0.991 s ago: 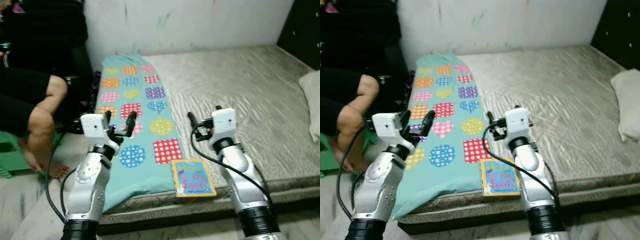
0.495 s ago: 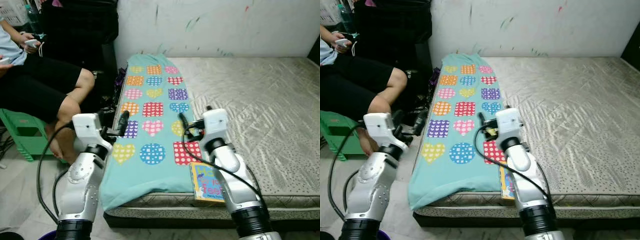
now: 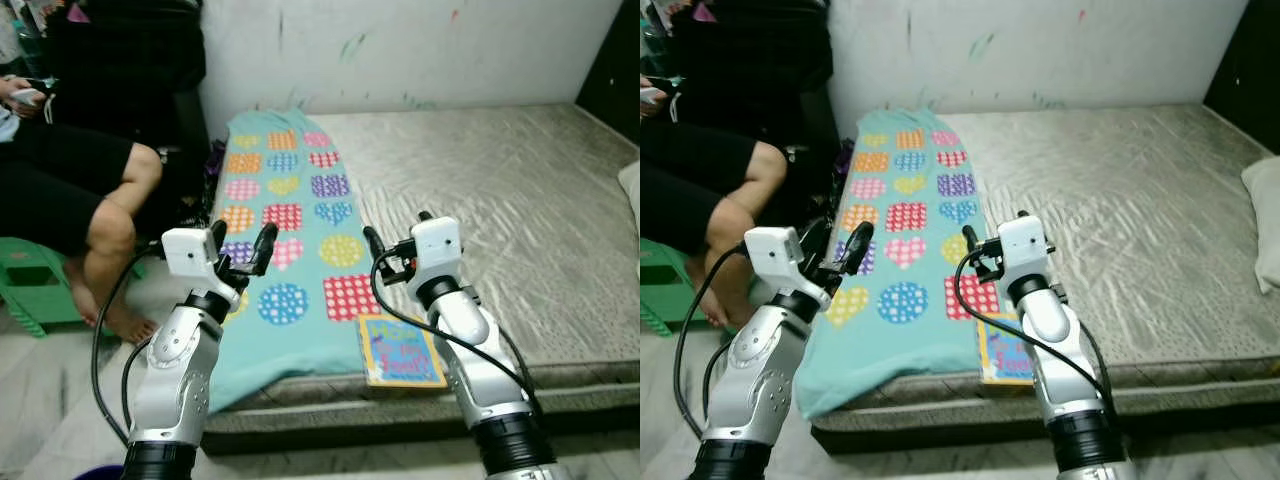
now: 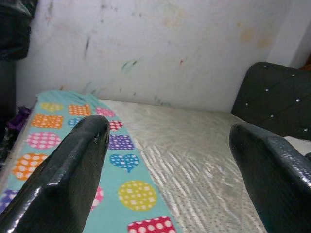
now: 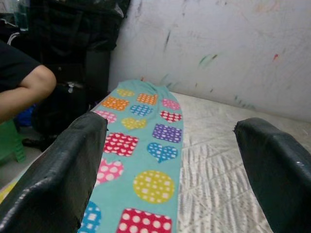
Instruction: Clean up the room
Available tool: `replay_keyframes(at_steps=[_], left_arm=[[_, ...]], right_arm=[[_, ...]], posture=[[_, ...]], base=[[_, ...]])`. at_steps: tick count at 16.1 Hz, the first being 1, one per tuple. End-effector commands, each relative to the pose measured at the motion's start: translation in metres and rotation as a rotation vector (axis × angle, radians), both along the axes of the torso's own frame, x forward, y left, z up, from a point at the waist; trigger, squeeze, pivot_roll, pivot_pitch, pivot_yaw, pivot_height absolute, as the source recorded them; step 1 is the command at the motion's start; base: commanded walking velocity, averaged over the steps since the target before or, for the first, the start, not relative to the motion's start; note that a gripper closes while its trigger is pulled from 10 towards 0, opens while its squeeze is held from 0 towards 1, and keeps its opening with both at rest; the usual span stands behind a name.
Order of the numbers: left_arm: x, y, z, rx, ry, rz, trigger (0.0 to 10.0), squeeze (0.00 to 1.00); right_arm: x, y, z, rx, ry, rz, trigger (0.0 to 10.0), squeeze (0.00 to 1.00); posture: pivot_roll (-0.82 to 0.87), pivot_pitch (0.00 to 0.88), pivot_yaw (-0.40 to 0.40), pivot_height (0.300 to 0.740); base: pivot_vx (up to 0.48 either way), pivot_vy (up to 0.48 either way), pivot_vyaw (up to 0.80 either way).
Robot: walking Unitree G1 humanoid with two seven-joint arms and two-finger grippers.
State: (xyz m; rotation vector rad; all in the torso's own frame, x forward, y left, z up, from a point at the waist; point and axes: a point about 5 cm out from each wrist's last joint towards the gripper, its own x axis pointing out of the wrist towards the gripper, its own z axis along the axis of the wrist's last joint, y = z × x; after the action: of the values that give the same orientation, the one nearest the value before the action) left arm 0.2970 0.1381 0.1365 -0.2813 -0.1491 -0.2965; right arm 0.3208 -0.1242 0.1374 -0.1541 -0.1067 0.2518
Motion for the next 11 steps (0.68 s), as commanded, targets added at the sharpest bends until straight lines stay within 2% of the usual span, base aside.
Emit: replay_keyframes(at_steps=[1, 11], left_arm=[[-0.0015, 0.0018, 0.0032, 0.002, -0.018, -0.006, 10.0, 0.00], [-0.0010, 0.0021, 0.0031, 0.002, -0.017, -0.006, 10.0, 0.00]], right_arm=[[0.0012, 0.0020, 0.0033, 0.009, -0.013, 0.008, 10.0, 0.00], [0.0019, 0.0017, 0.0039, 0.010, -0.014, 0.003, 10.0, 0.00]], posture=[[-0.03, 0.000, 0.025, 0.740], [-0.03, 0.000, 0.025, 0.740]], base=[[0.270, 0.000, 0.00], [0.285, 0.000, 0.00]])
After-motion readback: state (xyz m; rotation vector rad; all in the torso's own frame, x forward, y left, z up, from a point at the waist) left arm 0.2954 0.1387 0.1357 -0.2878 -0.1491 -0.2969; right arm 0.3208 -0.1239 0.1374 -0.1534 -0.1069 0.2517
